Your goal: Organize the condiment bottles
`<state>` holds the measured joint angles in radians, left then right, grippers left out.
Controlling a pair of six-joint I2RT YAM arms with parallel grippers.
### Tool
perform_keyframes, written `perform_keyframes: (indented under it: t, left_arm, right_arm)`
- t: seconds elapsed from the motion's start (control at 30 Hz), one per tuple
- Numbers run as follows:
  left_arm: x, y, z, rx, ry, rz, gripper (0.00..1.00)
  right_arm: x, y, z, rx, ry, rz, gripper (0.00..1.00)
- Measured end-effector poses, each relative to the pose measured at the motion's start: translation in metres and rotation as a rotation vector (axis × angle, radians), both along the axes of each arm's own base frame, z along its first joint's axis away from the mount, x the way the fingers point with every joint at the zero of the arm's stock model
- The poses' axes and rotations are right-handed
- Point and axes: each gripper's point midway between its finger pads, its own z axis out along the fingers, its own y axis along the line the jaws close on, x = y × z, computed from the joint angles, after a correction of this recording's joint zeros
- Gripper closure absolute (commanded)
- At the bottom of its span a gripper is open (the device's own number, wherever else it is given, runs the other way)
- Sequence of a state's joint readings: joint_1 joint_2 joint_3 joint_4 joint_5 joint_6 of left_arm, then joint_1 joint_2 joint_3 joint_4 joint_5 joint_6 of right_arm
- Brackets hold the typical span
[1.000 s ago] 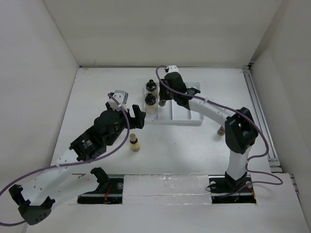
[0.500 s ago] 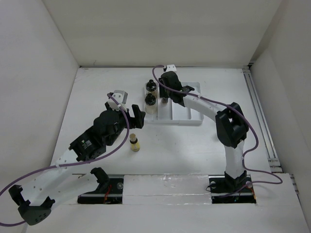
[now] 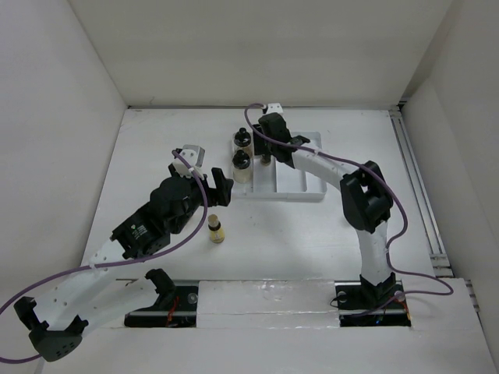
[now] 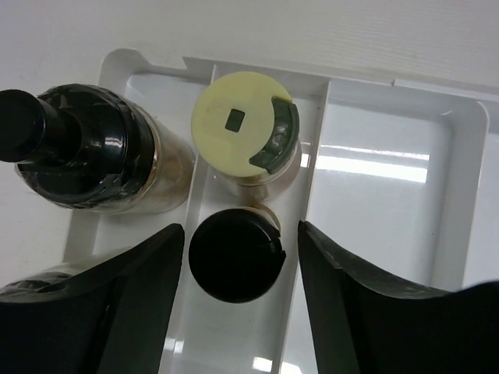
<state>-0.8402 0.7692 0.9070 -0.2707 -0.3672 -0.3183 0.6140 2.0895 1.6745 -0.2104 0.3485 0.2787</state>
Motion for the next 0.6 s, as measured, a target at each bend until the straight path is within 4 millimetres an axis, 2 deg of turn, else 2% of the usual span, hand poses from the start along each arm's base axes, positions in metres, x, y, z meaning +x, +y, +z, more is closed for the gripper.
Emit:
perform_keyframes:
  t: [0.23,0.3,0.4,0.5,0.6]
  left_arm:
    - [0.000,0.000,0.000,-0.001,-0.001,-0.001,0.22]
    - [0.000,-0.001,0.000,-0.001,0.000,-0.004,0.22]
    - [-0.002,-0.003,0.000,-0.004,0.003,-0.019,0.22]
    - [-0.004,-0.006,0.000,-0.008,0.007,-0.040,0.22]
    - [-0.007,-0.009,0.001,-0.015,0.010,-0.064,0.22]
  right_arm:
    - [-0.006,0.001,0.004,0.008,0.015,0.019,0.21]
    - [-0.012,-0.003,0.016,0.017,0.007,0.016,0.20]
    - [-0.029,-0.021,0.051,0.044,-0.030,-0.007,0.19]
    - [-0.057,-0.056,0.091,0.089,-0.090,-0.071,0.19]
    - [-0.090,-0.121,0.117,0.120,-0.148,-0.232,0.19]
